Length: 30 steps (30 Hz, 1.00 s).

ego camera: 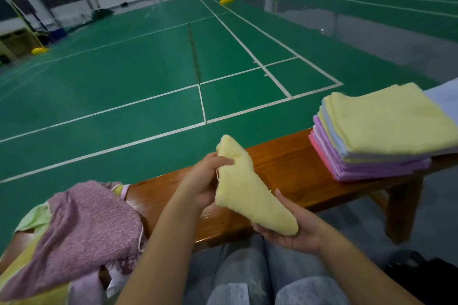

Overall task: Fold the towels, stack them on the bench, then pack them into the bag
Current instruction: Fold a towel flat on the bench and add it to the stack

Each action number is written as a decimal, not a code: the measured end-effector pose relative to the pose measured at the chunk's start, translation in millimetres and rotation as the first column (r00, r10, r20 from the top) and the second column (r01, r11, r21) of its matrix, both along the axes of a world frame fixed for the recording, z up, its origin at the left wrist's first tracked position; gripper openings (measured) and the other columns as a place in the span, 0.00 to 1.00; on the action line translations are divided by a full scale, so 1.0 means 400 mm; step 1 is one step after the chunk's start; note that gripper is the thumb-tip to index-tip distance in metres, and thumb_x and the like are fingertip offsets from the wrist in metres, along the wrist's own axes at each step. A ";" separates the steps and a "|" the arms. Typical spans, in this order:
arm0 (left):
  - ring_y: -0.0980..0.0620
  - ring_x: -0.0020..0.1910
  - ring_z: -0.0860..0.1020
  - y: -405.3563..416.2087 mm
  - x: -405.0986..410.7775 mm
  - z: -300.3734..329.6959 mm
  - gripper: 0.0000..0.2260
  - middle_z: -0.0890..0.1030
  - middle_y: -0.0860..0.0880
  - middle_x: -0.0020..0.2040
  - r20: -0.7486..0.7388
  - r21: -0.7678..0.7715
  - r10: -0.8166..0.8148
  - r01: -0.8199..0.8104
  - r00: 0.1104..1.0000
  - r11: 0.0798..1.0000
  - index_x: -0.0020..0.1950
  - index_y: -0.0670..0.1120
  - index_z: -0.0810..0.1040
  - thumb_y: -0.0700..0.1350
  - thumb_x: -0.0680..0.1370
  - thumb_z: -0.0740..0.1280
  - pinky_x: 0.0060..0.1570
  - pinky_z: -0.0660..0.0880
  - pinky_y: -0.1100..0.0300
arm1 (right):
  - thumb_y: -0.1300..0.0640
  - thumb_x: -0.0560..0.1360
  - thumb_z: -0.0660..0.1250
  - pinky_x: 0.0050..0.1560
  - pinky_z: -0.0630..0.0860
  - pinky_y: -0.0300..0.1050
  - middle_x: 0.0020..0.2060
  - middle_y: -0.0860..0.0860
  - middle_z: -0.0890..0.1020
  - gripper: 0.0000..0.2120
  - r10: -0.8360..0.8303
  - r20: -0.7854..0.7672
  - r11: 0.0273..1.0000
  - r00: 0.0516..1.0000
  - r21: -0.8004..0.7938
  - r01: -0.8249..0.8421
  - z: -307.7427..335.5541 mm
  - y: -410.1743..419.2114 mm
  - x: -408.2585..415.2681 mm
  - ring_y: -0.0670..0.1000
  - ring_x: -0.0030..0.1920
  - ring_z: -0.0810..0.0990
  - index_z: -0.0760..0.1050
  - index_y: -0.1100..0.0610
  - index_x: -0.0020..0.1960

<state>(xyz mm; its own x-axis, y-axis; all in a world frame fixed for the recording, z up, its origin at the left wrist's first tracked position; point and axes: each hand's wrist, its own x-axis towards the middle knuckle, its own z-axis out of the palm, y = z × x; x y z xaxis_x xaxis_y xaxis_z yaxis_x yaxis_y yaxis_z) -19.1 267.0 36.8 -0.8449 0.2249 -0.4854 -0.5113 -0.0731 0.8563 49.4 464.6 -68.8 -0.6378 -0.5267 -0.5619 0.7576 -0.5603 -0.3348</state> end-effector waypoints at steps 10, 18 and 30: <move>0.46 0.42 0.81 0.156 -0.008 0.152 0.23 0.80 0.43 0.47 -0.175 0.053 -0.203 0.215 0.963 0.975 0.57 0.45 0.73 0.43 0.63 0.70 0.37 0.78 0.52 | 0.46 0.53 0.82 0.42 0.82 0.51 0.51 0.59 0.84 0.34 -0.292 -0.287 0.956 0.912 -0.092 0.277 0.164 0.117 -0.020 0.58 0.47 0.84 0.82 0.60 0.55; 0.43 0.46 0.81 0.324 -0.021 0.182 0.27 0.80 0.41 0.53 -0.183 0.139 -0.234 0.260 0.955 0.955 0.64 0.42 0.71 0.40 0.65 0.71 0.36 0.79 0.53 | 0.59 0.73 0.63 0.45 0.81 0.47 0.50 0.57 0.84 0.16 -0.143 -0.612 0.802 0.778 0.389 0.453 0.404 0.416 -0.008 0.53 0.47 0.84 0.73 0.60 0.61; 0.51 0.40 0.79 0.806 -0.124 0.243 0.09 0.80 0.47 0.49 -0.108 0.041 -0.395 0.401 0.912 0.915 0.58 0.46 0.71 0.36 0.80 0.60 0.30 0.80 0.57 | 0.60 0.78 0.62 0.56 0.76 0.54 0.56 0.58 0.80 0.14 0.063 -0.548 0.416 0.834 0.774 0.477 0.550 0.896 -0.125 0.57 0.52 0.80 0.71 0.57 0.64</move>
<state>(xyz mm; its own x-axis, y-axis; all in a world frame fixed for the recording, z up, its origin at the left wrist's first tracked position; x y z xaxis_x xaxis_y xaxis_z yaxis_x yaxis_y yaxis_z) -68.8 589.3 134.2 -0.7206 0.5787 -0.3819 -0.4254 0.0659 0.9026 -0.7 823.1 151.1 -0.9386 0.2510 -0.2366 0.2723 0.1183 -0.9549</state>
